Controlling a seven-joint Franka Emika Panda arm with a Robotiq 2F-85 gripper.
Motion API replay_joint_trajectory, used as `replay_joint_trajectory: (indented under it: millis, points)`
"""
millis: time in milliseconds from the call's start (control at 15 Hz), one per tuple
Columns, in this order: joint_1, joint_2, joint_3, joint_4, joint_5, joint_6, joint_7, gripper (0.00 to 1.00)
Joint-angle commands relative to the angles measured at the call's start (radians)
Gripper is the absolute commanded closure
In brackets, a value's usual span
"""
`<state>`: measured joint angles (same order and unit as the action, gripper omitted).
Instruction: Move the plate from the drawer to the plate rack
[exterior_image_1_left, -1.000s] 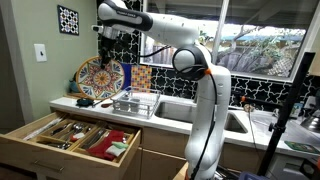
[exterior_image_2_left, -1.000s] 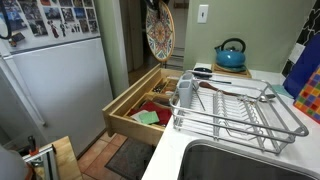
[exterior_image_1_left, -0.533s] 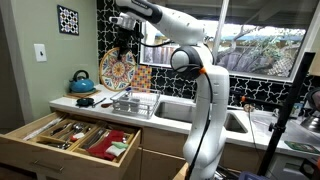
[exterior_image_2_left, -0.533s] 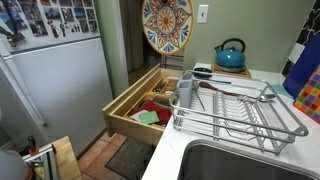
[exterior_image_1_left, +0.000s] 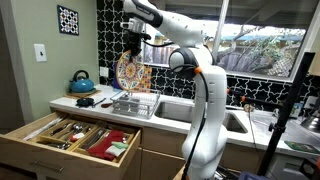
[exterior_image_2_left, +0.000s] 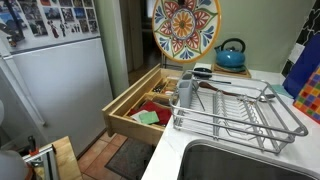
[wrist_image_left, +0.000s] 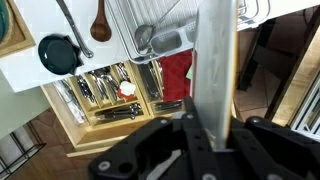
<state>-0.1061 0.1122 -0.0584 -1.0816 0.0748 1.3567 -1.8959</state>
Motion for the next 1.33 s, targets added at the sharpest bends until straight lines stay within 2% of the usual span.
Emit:
replay_joint_trajectory:
  millis: [0,133,200,600,933,1267]
  points:
    - [-0.003,0.001,-0.003,0.0,-0.002,0.004,-0.005,0.89]
    - [-0.004,0.001,-0.003,0.0,-0.004,0.005,-0.008,0.89]
    - [-0.004,0.001,-0.003,0.0,-0.005,0.005,-0.008,0.97]
    - [-0.045,0.02,-0.033,-0.007,-0.054,-0.07,-0.216,0.97]
    - [-0.094,0.025,-0.066,-0.022,-0.044,-0.042,-0.379,0.97]
    - [-0.123,0.012,-0.081,-0.072,-0.035,0.008,-0.442,0.97]
